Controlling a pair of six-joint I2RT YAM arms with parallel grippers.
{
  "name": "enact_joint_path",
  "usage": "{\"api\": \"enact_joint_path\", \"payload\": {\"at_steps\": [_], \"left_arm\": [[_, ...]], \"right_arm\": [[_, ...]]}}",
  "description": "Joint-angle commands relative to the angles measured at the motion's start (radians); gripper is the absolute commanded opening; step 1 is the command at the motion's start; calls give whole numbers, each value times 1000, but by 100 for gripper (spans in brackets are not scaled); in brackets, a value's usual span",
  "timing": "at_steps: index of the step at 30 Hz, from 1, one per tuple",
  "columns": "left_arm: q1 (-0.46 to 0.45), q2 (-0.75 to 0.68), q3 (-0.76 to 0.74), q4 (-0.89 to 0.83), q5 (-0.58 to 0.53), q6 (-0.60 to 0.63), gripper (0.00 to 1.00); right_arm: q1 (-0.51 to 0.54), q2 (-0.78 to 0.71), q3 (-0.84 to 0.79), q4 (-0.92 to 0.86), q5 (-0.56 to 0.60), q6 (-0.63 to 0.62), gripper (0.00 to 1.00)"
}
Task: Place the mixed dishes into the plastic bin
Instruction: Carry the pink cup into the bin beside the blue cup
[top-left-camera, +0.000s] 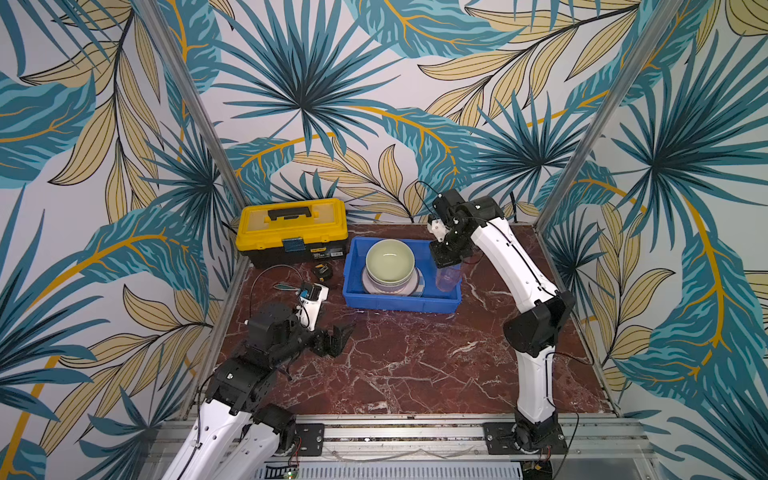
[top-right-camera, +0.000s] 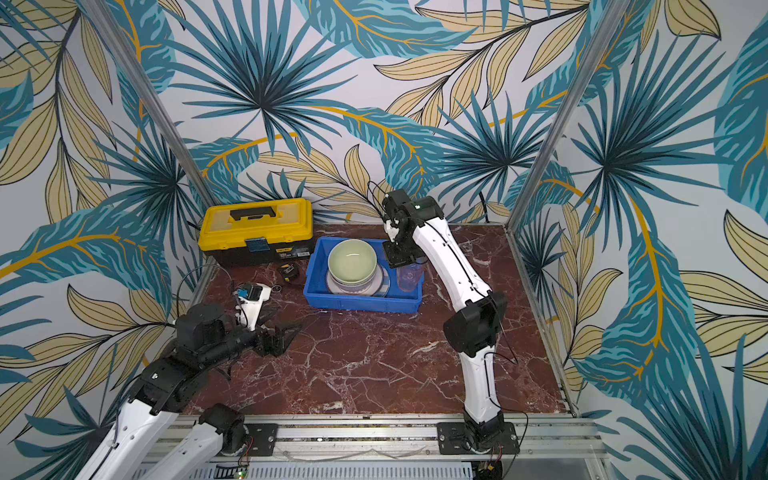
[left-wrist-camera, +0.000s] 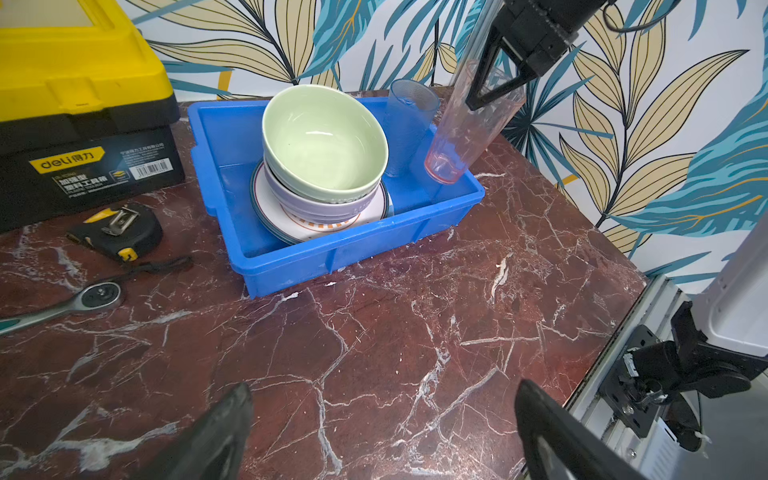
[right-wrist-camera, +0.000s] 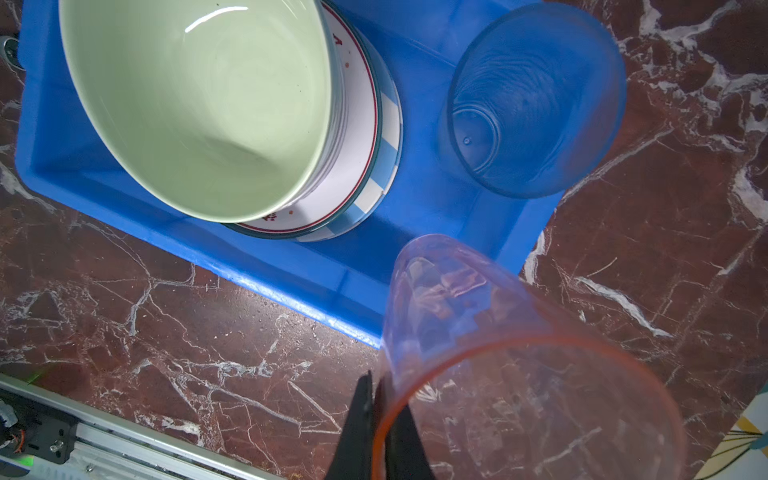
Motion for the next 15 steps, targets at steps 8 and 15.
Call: {"api": "enact_joint_path", "payload": {"at_steps": [8, 15], "left_arm": [[-5, 6, -13, 11, -9, 12, 98], [-5, 12, -12, 11, -10, 12, 98]], "right_arm": [[25, -65, -237, 162, 46, 70, 0], [30, -95, -362, 244, 46, 89, 0]]}}
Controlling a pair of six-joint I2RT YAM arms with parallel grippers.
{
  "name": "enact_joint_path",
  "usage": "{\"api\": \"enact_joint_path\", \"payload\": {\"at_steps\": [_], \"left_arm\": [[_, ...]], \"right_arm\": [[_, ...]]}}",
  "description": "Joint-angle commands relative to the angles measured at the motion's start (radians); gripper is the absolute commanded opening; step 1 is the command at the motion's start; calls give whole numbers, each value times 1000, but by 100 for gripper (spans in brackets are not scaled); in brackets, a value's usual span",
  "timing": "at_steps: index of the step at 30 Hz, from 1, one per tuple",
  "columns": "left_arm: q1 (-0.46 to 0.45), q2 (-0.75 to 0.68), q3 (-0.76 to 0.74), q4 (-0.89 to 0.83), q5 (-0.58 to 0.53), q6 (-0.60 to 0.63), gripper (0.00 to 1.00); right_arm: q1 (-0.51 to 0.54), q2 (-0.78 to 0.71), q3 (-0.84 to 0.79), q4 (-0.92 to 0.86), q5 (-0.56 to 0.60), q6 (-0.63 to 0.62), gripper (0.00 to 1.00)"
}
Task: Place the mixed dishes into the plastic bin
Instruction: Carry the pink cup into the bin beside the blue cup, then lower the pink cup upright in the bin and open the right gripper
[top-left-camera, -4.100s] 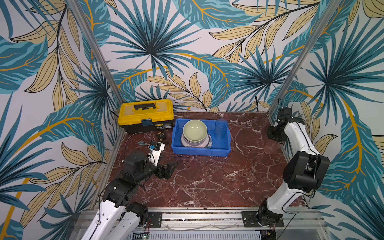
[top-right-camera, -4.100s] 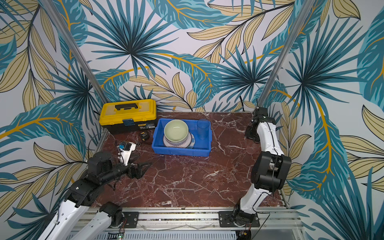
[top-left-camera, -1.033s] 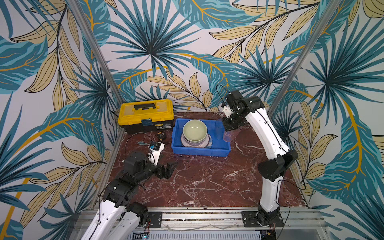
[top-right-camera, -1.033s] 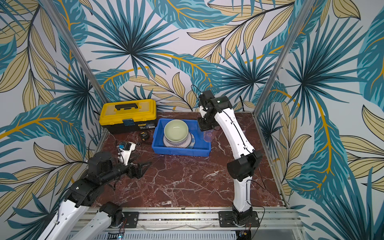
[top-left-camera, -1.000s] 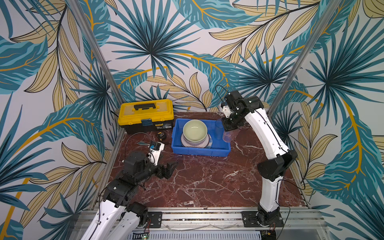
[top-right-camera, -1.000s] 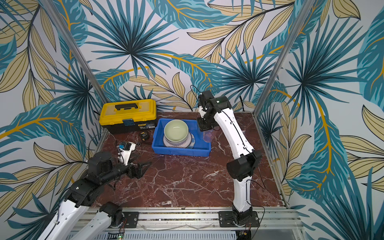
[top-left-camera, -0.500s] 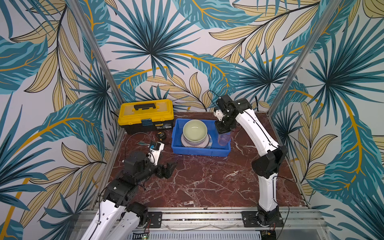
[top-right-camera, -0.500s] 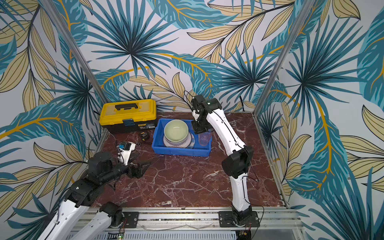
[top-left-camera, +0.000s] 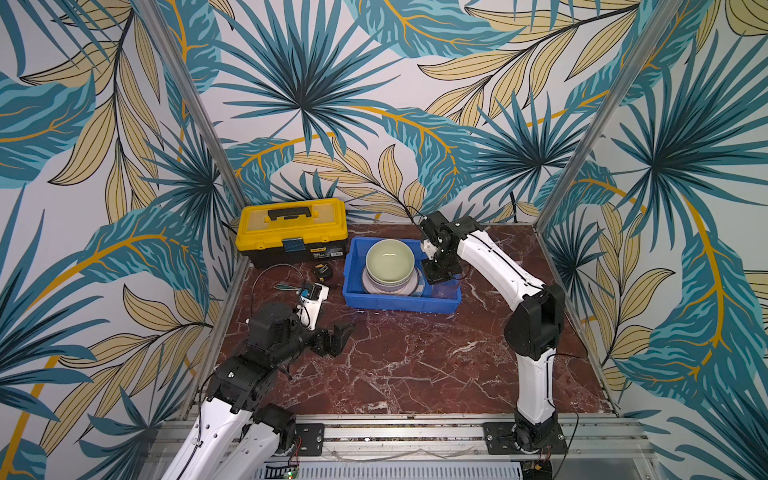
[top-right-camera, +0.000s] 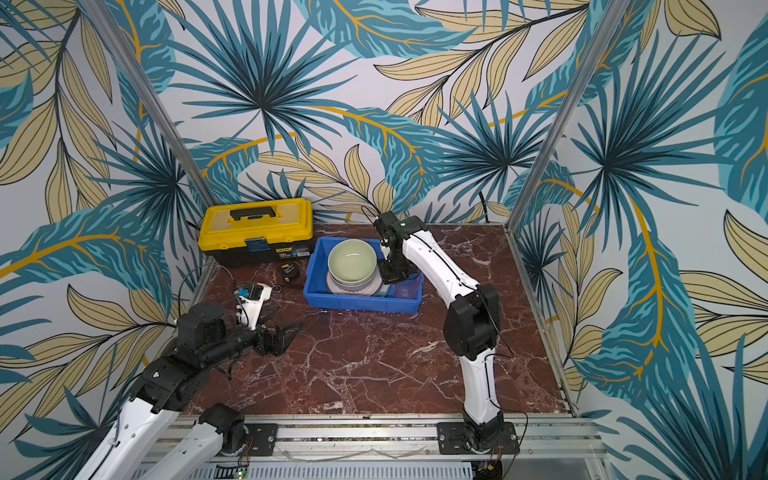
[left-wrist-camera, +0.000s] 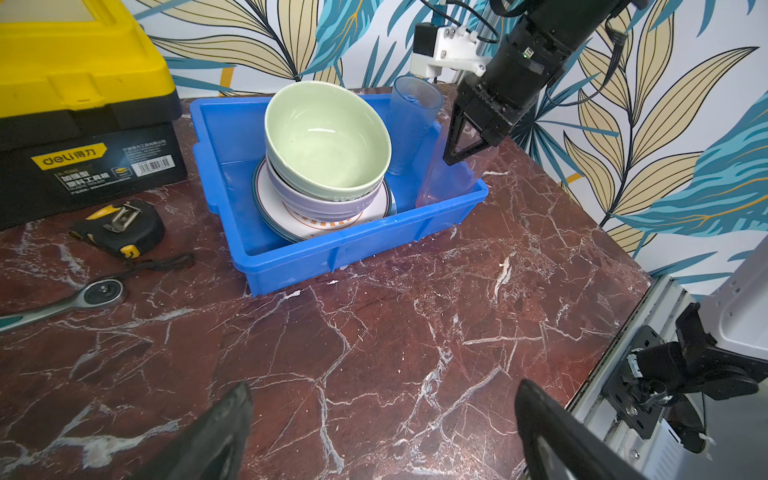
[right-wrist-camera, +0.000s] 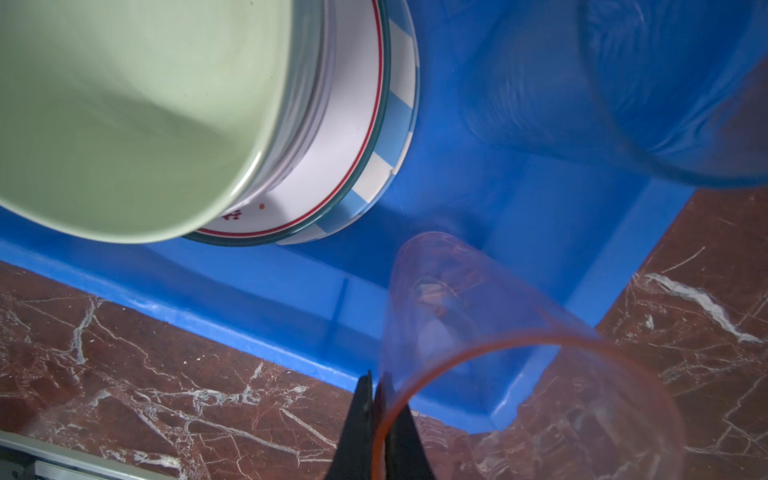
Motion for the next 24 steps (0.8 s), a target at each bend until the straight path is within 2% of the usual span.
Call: {"api": "enact_joint_path", "payload": {"at_steps": [1, 19, 24], "left_arm": [[-5, 2, -12, 11, -6, 12, 99], [-5, 3, -12, 8, -13, 13, 99], [-6, 3, -11, 6, -13, 13, 99]], "right_arm": [[-1, -58, -39, 45, 23, 25, 0], [1, -30, -90, 98, 14, 44, 0], [1, -28, -98, 102, 10, 48, 6]]}}
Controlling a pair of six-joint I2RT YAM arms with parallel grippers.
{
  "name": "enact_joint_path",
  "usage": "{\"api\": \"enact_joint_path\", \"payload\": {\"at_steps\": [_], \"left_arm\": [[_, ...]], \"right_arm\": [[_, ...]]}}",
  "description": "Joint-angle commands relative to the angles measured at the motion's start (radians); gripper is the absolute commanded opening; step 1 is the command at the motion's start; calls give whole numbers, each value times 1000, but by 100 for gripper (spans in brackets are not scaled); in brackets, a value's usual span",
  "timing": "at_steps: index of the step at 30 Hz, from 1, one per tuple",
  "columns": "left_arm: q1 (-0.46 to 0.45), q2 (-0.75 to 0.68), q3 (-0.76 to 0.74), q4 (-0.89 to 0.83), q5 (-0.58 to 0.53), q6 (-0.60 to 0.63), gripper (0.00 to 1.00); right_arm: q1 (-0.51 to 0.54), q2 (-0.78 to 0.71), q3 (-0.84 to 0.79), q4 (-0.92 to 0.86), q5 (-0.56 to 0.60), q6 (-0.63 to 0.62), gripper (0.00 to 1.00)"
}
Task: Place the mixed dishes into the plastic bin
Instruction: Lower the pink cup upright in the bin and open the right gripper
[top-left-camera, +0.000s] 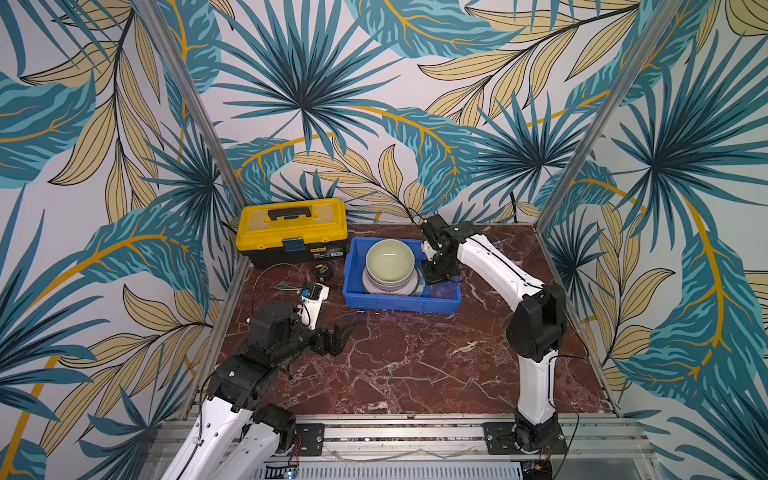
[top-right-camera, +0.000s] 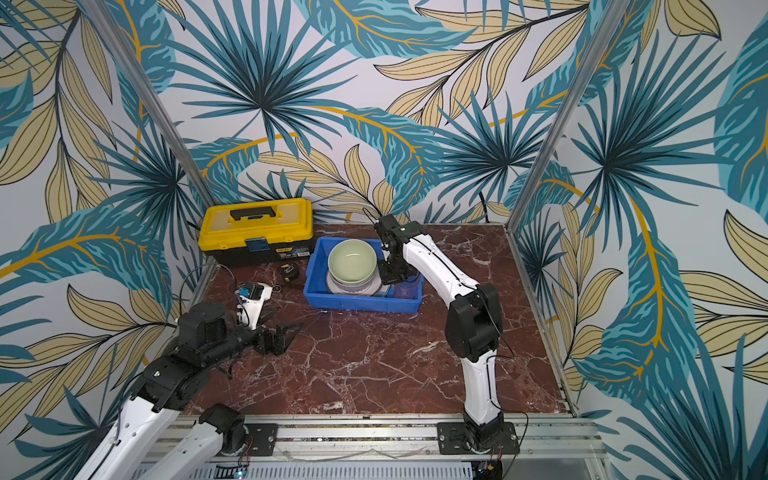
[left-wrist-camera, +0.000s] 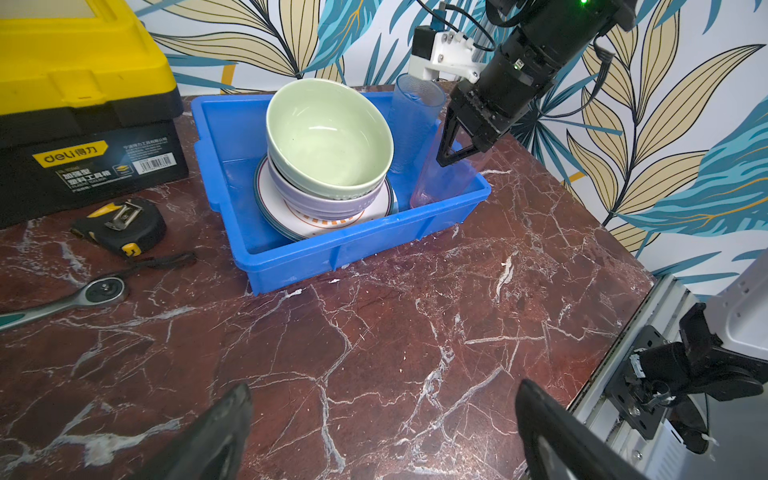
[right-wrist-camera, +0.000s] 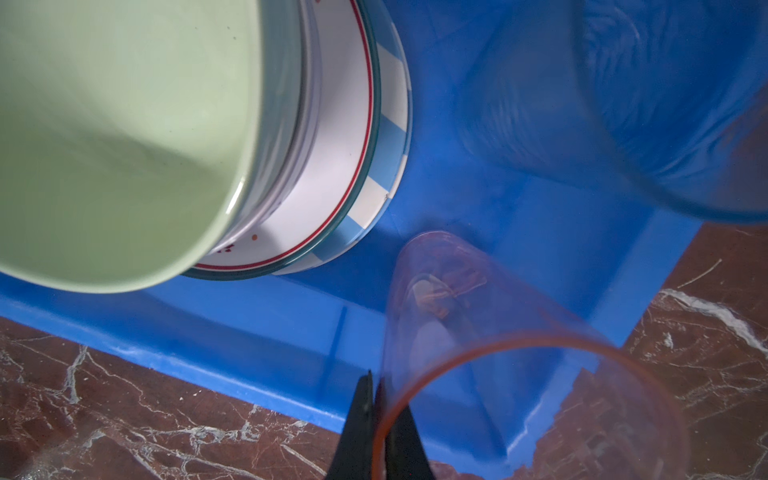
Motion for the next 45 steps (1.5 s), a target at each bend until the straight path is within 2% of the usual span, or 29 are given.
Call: {"api": "enact_joint_path", "payload": {"at_steps": [1, 6, 10, 12, 19, 29, 36, 40, 45], "left_arm": [[-6, -1, -11, 7, -7, 12, 99], [-6, -1, -12, 7, -6, 11, 99], [-6, 0, -11, 7, -7, 10, 99], [-7, 2, -10, 8, -6, 10, 99], [-6, 3, -11, 7, -6, 10, 99], [-7, 11, -10, 7, -11, 11, 99], [-6, 14, -3, -7, -61, 13, 99], [-6, 14, 1, -7, -60, 7, 99], [-6, 17, 12, -23, -138, 6, 99]], "right_arm": [[0, -17, -29, 3, 2, 13, 7], [1, -23, -27, 0, 13, 14, 25], [0, -39, -26, -2, 30, 11, 32], [1, -53, -26, 0, 43, 12, 40], [1, -74, 22, -23, 56, 10, 43], [1, -167, 62, -44, 56, -3, 57], [0, -274, 53, -14, 88, -14, 65], [0, -361, -16, 36, 156, -27, 72], [-12, -508, -168, 125, 274, -34, 83]]}}
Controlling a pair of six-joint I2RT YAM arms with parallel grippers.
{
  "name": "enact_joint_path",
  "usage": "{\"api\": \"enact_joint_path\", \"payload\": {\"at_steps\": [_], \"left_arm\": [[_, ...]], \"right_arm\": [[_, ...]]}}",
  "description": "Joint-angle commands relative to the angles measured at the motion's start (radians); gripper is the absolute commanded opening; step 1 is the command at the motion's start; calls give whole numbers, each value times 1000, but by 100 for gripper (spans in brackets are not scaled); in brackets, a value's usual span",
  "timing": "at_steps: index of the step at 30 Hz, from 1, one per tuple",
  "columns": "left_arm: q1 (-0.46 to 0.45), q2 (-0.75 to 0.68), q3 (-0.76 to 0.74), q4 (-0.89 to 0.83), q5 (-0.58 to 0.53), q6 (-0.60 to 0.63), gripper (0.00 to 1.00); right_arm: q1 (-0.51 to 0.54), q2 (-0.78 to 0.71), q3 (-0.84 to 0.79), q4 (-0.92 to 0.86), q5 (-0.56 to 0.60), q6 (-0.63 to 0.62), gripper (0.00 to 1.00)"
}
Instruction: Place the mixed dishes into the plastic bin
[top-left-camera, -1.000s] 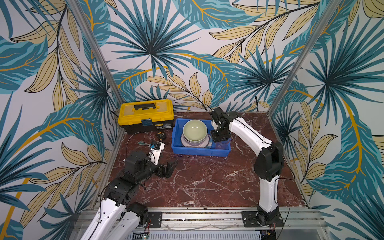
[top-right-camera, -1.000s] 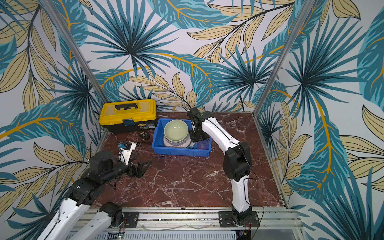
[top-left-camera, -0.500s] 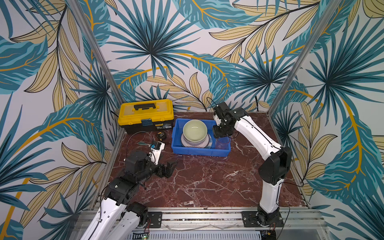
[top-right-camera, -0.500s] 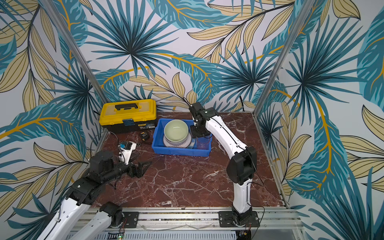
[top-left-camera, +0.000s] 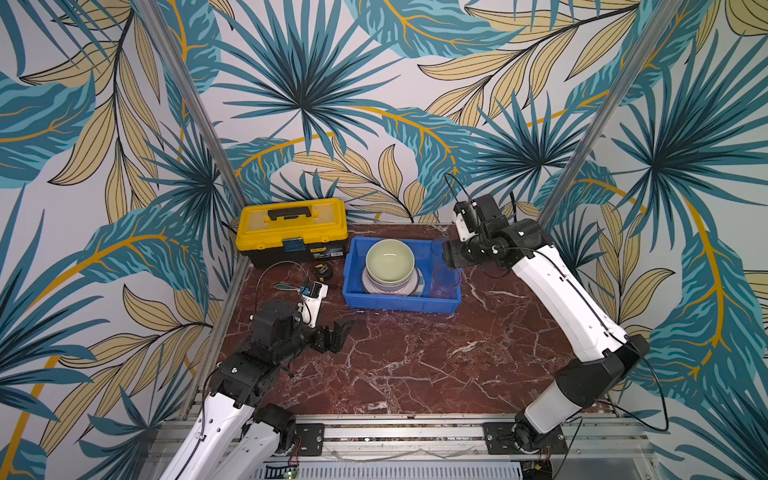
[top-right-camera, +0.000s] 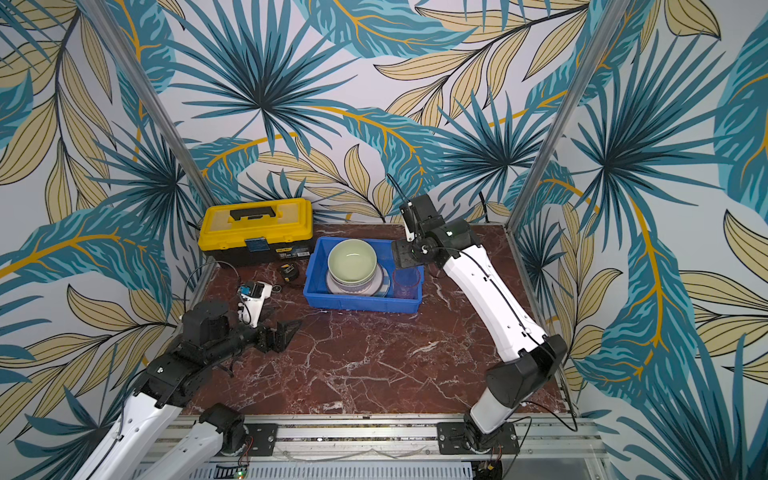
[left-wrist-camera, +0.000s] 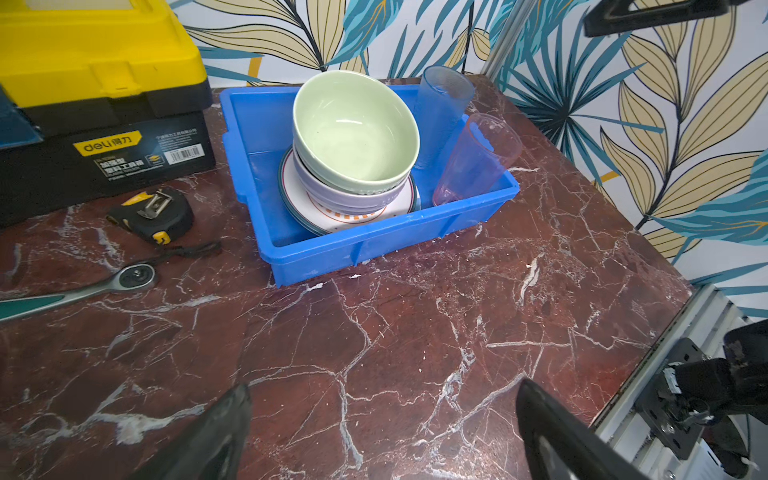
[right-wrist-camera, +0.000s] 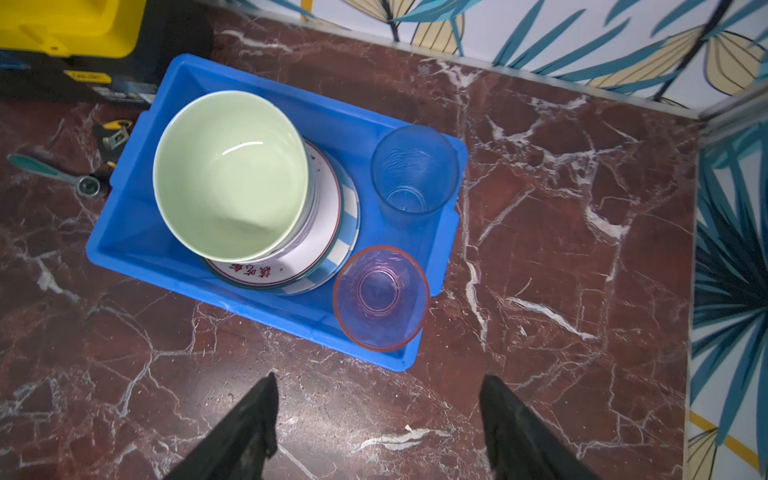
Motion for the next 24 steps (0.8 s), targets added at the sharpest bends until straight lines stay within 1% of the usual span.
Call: {"api": "enact_joint_path", "payload": {"at_steps": [1, 6, 9, 10, 12, 15, 17, 20, 24], "left_arm": [[-5, 2, 15, -19, -73, 5, 99], [-6, 1, 32, -27, -157, -11, 100], [-5, 5, 40, -23, -266, -46, 100], [-4, 5, 40, -14, -297, -61, 100], [-3, 8, 38, 9, -394, -86, 100], [-4, 8, 17, 75, -493, -124, 99], [-3, 17, -4, 117, -544, -134, 100], [-3, 37, -51, 177, -633, -126, 100], [1, 45, -159, 327, -723, -69, 100]], "right_arm": [[-17, -92, -112, 87, 115, -8, 86], [-78, -258, -331, 219, 154, 21, 95], [-126, -331, -441, 291, 152, 55, 99], [-142, -356, -487, 325, 152, 65, 100], [-172, -394, -575, 391, 152, 82, 100], [-212, -436, -695, 478, 162, 96, 100], [-236, -446, -744, 502, 160, 99, 100], [-264, -449, -801, 530, 178, 92, 100], [-283, -470, -897, 633, 282, 76, 100]]}}
